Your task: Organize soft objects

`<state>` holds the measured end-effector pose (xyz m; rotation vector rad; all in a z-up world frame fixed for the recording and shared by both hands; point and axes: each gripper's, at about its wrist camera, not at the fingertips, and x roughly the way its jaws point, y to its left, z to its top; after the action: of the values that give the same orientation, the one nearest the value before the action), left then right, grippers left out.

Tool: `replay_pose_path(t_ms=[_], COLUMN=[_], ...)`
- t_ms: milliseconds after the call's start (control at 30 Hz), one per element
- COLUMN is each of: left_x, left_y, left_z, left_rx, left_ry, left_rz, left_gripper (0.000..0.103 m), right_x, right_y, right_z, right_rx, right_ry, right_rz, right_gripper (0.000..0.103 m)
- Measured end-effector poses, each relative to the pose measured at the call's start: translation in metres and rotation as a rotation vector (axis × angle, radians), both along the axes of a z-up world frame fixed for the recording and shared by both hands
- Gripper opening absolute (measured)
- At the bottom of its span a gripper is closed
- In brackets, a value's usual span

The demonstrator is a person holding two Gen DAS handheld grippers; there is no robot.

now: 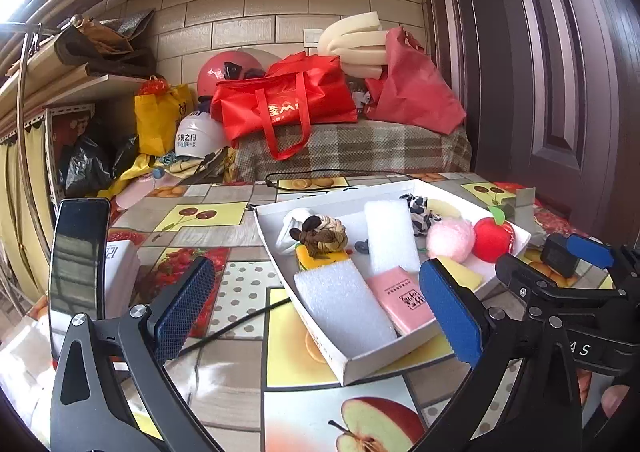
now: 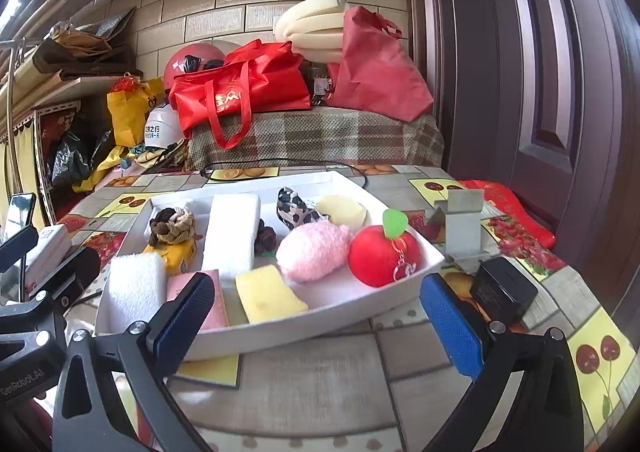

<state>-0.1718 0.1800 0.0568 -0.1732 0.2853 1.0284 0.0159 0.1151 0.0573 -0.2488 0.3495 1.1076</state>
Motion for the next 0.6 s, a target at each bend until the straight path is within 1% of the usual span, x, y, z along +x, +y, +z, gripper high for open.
replay_pose_path(t_ms=[167, 267, 333, 400, 533, 600], left_x=[-0.014, -0.021, -0.021, -0.018, -0.013, -0.010], left_y=[-0.025, -0.045, -0.056, -0.062, -0.069, -0.072], left_z=[0.001, 0.001, 0.000, -0.001, -0.003, -0.004], left_rx=[-0.002, 0.017, 0.021, 0.003, -0.034, -0.045], left_ry=[-0.017, -0.021, -0.009, 0.008, 0.035, 0.071], left_rz=[-0.009, -0.007, -0.012, -0.032, -0.067, -0.036], left_gripper=[0.103, 0.103, 0.103, 0.103, 0.103, 0.103], right_x=[0.000, 0.000, -0.001, -0.002, -0.007, -0.011], right_y=[-0.017, -0.030, -0.040, -0.054, -0.072, -0.084], right_z=[-0.003, -0.006, -0.007, -0.006, -0.006, -0.005], right_rx=[-0.027, -0.048, -0.044, -0.023, -0.033, -0.026], right_ry=[0.034, 0.058, 0.066, 0.061, 0.050, 0.032], right_rz=[0.002, 0.012, 0.005, -0.025, -0.050, -0.061], right_gripper=[0.103, 0.103, 0.103, 0.103, 0.103, 0.103])
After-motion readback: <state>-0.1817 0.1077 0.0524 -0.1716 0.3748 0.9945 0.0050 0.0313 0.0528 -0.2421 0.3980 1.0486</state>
